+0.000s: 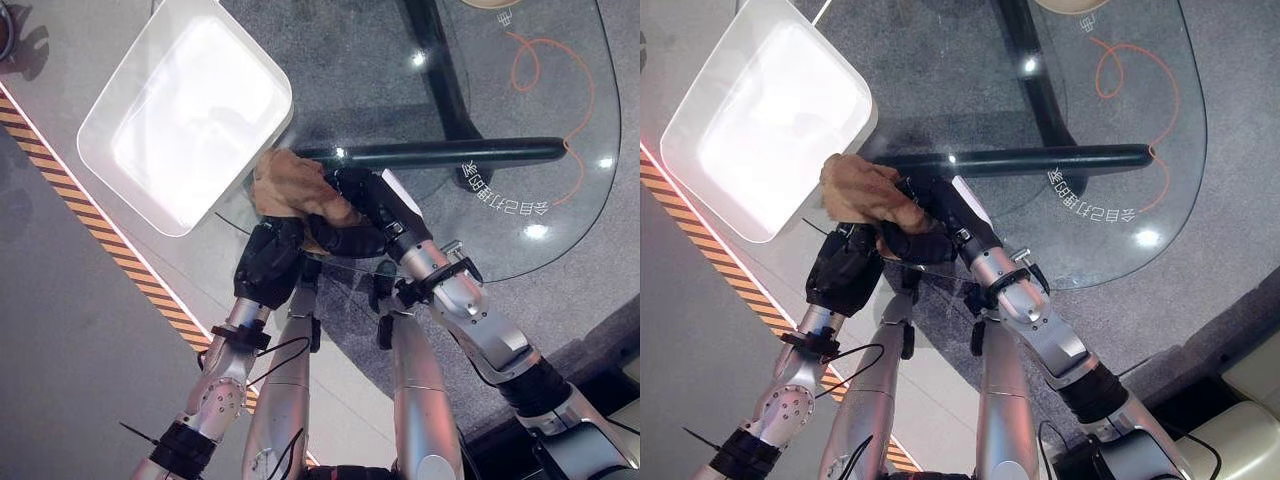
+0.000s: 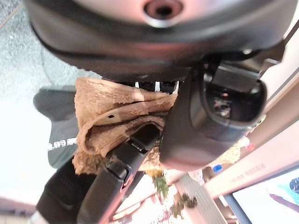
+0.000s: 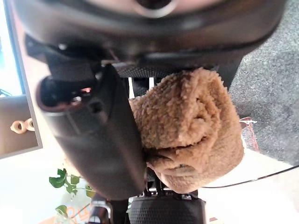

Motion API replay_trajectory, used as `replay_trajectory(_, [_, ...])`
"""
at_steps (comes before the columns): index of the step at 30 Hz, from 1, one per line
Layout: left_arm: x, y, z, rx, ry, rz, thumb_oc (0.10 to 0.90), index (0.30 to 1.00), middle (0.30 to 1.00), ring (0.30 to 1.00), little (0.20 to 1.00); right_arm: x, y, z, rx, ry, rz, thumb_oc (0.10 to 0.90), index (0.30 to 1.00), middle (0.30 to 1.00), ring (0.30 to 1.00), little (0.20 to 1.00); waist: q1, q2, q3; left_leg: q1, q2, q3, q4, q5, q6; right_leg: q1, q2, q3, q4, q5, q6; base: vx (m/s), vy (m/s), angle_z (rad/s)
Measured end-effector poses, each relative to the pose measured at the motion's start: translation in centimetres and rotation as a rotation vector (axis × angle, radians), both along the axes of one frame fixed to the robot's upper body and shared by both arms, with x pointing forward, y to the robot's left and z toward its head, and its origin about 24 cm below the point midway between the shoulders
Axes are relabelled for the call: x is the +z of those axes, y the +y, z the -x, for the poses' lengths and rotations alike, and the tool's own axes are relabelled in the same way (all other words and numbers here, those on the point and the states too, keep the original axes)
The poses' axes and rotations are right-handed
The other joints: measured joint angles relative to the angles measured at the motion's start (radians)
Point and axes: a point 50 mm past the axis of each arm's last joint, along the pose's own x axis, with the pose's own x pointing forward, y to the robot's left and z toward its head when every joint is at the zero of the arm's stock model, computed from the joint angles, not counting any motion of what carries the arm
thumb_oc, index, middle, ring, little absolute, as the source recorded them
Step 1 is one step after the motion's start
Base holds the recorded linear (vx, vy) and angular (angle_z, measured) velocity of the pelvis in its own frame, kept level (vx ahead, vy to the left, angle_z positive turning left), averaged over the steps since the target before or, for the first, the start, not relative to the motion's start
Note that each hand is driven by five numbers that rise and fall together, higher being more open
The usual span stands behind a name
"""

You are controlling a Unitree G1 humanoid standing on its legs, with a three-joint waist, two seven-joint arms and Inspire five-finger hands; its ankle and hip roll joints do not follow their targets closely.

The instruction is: Wipe the table with a cloth and put it in the basket.

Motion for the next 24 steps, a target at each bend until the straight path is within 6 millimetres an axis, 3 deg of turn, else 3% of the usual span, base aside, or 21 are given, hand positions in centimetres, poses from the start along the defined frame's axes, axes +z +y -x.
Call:
replay_trajectory(15, [-1.0,0.9,0.1,0.21,0.16,0.038,0.8,0.9,0.9,0.9,0.9,1.1,-0.1,-0.6,0.053,-0.038,0.187,0.1,0.3,0.3,0.3,0.2,0.026,0.001,0.0,-0.009,0.002,-0.027,-0.002,0.013,-0.017,-0.013,0.0,-0.026,0.03,-0.013,-0.015,0.0,-0.03,0.04])
replay_trajectory(20, [-1.2,0.6,0.1,0.141,0.16,0.156,0.8,0.9,0.9,0.9,0.9,1.4,0.1,-0.7,0.061,-0.043,0.19,0.1,0.3,0.3,0.3,0.2,0.025,0.001,0.0,-0.009,0.002,-0.027,-0.001,0.013,-0.017,-0.014,-0.001,-0.025,0.03,-0.013,-0.015,0.0,0.0,0.0])
replay_trajectory(24, [-1.0,-0.3,0.5,0.001,0.058,0.211,0.8,0.9,0.9,0.9,0.9,1.5,0.1,-0.5,0.075,-0.037,0.146,0.1,0.3,0.3,0.3,0.2,0.023,0.001,0.0,-0.009,0.001,-0.026,-0.001,0.013,-0.017,-0.014,-0.001,-0.024,0.03,-0.013,-0.015,0.0,0.021,0.0])
